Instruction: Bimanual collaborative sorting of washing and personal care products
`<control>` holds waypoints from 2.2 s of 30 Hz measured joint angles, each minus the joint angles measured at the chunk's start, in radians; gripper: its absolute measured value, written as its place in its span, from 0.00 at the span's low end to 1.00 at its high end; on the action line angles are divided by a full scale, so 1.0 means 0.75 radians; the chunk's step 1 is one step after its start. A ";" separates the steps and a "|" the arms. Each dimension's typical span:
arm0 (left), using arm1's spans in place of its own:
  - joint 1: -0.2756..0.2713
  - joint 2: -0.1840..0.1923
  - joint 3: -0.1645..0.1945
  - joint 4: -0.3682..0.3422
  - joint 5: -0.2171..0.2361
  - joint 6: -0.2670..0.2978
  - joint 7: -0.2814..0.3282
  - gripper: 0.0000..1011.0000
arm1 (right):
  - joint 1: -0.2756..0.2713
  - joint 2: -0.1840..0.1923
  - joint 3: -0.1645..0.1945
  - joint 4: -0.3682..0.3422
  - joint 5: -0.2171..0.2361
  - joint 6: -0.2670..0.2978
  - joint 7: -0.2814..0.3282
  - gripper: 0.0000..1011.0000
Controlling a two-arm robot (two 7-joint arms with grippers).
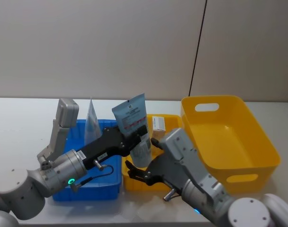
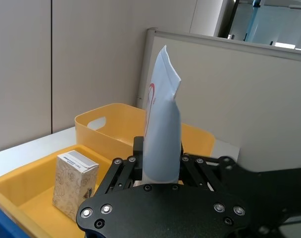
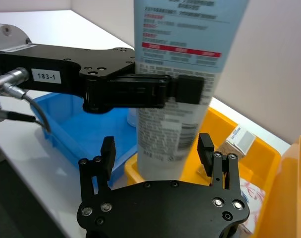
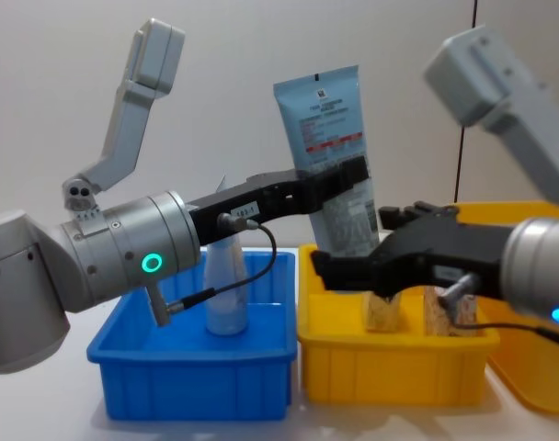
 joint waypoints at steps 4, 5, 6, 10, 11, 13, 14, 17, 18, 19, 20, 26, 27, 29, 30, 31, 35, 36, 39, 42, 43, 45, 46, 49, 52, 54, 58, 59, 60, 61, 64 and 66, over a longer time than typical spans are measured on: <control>0.000 0.000 0.000 0.000 0.000 0.000 0.000 0.28 | 0.031 -0.047 -0.020 0.068 -0.037 -0.014 -0.036 0.99; 0.000 0.000 0.000 0.000 0.000 0.000 0.000 0.29 | 0.037 -0.058 -0.025 0.085 -0.044 -0.017 -0.044 0.99; 0.000 0.000 0.000 0.000 0.000 0.000 0.000 0.29 | 0.049 -0.077 -0.032 0.111 -0.060 -0.025 -0.063 0.99; 0.000 0.000 0.000 0.000 0.000 0.000 -0.001 0.28 | 0.075 -0.125 -0.045 0.180 -0.097 -0.045 -0.111 0.99; 0.000 0.000 0.000 0.000 0.000 0.000 -0.001 0.29 | 0.081 -0.137 -0.047 0.196 -0.104 -0.048 -0.121 0.99; 0.000 0.000 0.000 0.000 0.000 0.000 -0.001 0.28 | 0.098 -0.164 -0.051 0.238 -0.125 -0.061 -0.156 0.99; 0.000 0.000 0.000 0.000 0.000 0.000 0.000 0.29 | 0.104 -0.177 -0.053 0.251 -0.131 -0.066 -0.166 0.99; 0.000 0.000 -0.001 0.000 0.000 0.000 0.000 0.28 | 0.123 -0.210 -0.057 0.306 -0.154 -0.085 -0.202 0.99; 0.000 0.000 -0.001 0.000 0.000 0.000 0.000 0.29 | 0.128 -0.219 -0.058 0.320 -0.161 -0.091 -0.213 0.99; 0.000 0.000 -0.001 0.000 0.000 0.000 0.000 0.29 | 0.137 -0.233 -0.060 0.343 -0.170 -0.099 -0.227 0.99; 0.000 0.000 -0.001 0.000 0.000 0.000 0.001 0.29 | 0.141 -0.239 -0.061 0.352 -0.174 -0.103 -0.234 0.99; 0.000 0.000 -0.003 0.000 0.000 -0.001 0.001 0.29 | 0.164 -0.281 -0.065 0.416 -0.201 -0.126 -0.278 0.87; 0.000 0.000 -0.003 0.000 0.000 -0.001 0.001 0.29 | 0.166 -0.284 -0.066 0.421 -0.204 -0.128 -0.281 0.85; 0.000 0.000 -0.003 0.000 0.000 -0.001 0.001 0.29 | 0.173 -0.295 -0.066 0.437 -0.210 -0.135 -0.293 0.82; 0.000 0.000 -0.003 0.000 0.000 -0.001 0.001 0.29 | 0.175 -0.298 -0.067 0.442 -0.212 -0.137 -0.296 0.76; 0.000 0.000 -0.003 0.000 0.000 -0.001 0.001 0.29 | 0.178 -0.303 -0.067 0.450 -0.216 -0.140 -0.302 0.73; 0.000 0.000 -0.003 0.000 0.000 -0.001 0.002 0.29 | 0.185 -0.314 -0.068 0.467 -0.223 -0.147 -0.314 0.66; 0.000 0.000 -0.002 0.000 0.000 -0.001 0.002 0.29 | 0.186 -0.316 -0.069 0.469 -0.224 -0.148 -0.316 0.65; 0.000 0.000 -0.002 0.000 0.000 -0.001 0.002 0.29 | 0.190 -0.322 -0.069 0.480 -0.227 -0.152 -0.323 0.65; 0.000 0.000 -0.002 0.000 0.000 -0.001 0.002 0.29 | 0.192 -0.328 -0.070 0.488 -0.231 -0.155 -0.328 0.65; 0.000 0.000 -0.002 0.000 0.000 -0.001 0.002 0.29 | 0.194 -0.330 -0.070 0.491 -0.232 -0.156 -0.330 0.65; 0.000 0.000 -0.002 0.000 0.000 -0.001 0.002 0.29 | 0.195 -0.332 -0.070 0.493 -0.234 -0.157 -0.331 0.65; 0.000 0.000 -0.002 0.000 0.000 -0.001 0.002 0.29 | 0.195 -0.332 -0.070 0.493 -0.234 -0.157 -0.331 0.65; 0.000 0.000 0.000 -0.001 0.000 0.000 0.002 0.32 | 0.195 -0.332 -0.069 0.494 -0.234 -0.157 -0.331 0.65; 0.000 -0.001 0.002 -0.001 0.000 0.000 0.000 0.42 | 0.191 -0.331 -0.064 0.488 -0.234 -0.156 -0.330 0.65; 0.000 -0.001 0.005 -0.002 0.000 0.000 -0.001 0.49 | 0.186 -0.329 -0.056 0.479 -0.233 -0.151 -0.330 0.65; 0.000 -0.002 0.004 -0.002 0.000 0.000 -0.002 0.62 | 0.176 -0.326 -0.039 0.457 -0.227 -0.140 -0.331 0.65; 0.000 -0.002 0.004 -0.002 0.000 0.000 -0.002 0.64 | 0.174 -0.325 -0.034 0.453 -0.225 -0.137 -0.333 0.65; 0.000 -0.002 0.004 -0.002 0.000 0.000 -0.002 0.65 | 0.173 -0.324 -0.030 0.449 -0.224 -0.135 -0.334 0.65; 0.000 -0.002 0.003 -0.002 0.000 0.000 -0.003 0.71 | 0.169 -0.322 -0.021 0.442 -0.221 -0.128 -0.339 0.65; 0.000 -0.001 0.003 -0.002 0.001 0.000 -0.003 0.79 | 0.163 -0.317 0.002 0.423 -0.215 -0.115 -0.350 0.65; 0.000 -0.001 0.002 -0.002 0.001 0.000 -0.003 0.84 | 0.160 -0.314 0.015 0.413 -0.212 -0.109 -0.358 0.65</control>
